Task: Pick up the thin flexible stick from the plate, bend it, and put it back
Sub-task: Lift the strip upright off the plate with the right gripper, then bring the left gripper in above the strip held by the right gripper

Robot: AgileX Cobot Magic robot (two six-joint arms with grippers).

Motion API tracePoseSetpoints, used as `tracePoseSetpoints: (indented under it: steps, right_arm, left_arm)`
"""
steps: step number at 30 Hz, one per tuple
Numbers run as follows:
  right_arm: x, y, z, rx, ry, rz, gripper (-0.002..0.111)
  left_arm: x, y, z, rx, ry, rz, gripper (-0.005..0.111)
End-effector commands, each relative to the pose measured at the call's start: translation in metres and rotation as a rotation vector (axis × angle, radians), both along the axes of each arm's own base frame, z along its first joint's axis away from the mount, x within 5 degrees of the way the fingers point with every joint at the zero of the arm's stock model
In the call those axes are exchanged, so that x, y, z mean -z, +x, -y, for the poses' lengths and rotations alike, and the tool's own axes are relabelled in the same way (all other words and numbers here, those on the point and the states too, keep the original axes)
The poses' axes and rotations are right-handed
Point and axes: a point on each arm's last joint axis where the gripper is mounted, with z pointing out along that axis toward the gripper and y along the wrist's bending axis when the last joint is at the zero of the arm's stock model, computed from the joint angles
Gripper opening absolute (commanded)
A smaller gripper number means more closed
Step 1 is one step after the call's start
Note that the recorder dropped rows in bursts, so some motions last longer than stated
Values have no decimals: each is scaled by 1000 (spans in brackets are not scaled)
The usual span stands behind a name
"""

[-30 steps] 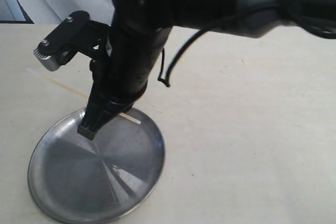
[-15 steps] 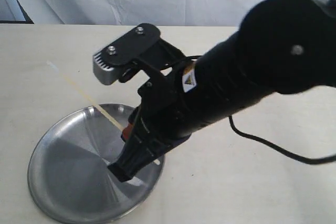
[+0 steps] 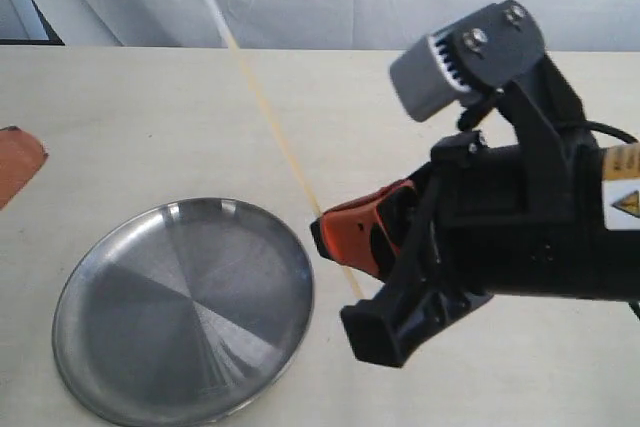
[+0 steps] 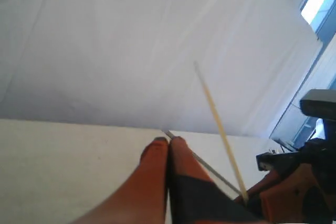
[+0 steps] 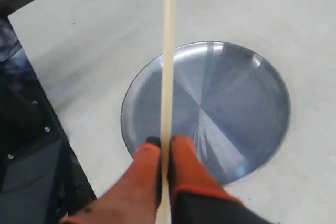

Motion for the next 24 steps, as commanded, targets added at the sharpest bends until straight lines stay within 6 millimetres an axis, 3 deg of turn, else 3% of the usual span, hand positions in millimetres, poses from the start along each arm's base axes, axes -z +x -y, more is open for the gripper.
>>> tracePoseSetpoints:
  steps: [1,4,6,8,11,13,17,24]
  right_arm:
    - [17,-8,15,88,63,-21,-1]
    - [26,-9,17,104,63,-40,-1]
    - [23,-9,18,113,83,-25,-1]
    - [19,-6,17,132,118,5,-1]
    - [23,0,13,171,145,-15,-1]
    - [29,6,8,188,138,-33,-1]
    - [34,10,4,214,150,-76,-1]
    - [34,9,4,214,152,-82,-1]
  left_arm:
    - [-3,21,17,217,14,-175,0]
    - [-10,40,30,444,-110,-254,0]
    - [-7,58,33,458,-130,-317,5]
    - [-4,70,35,452,-147,-359,16]
    - [-5,77,42,466,-212,-390,49]
    - [-8,75,53,525,-226,-400,56]
    - [-17,67,74,643,-203,-389,56]
    - [-23,66,108,619,-42,-363,56]
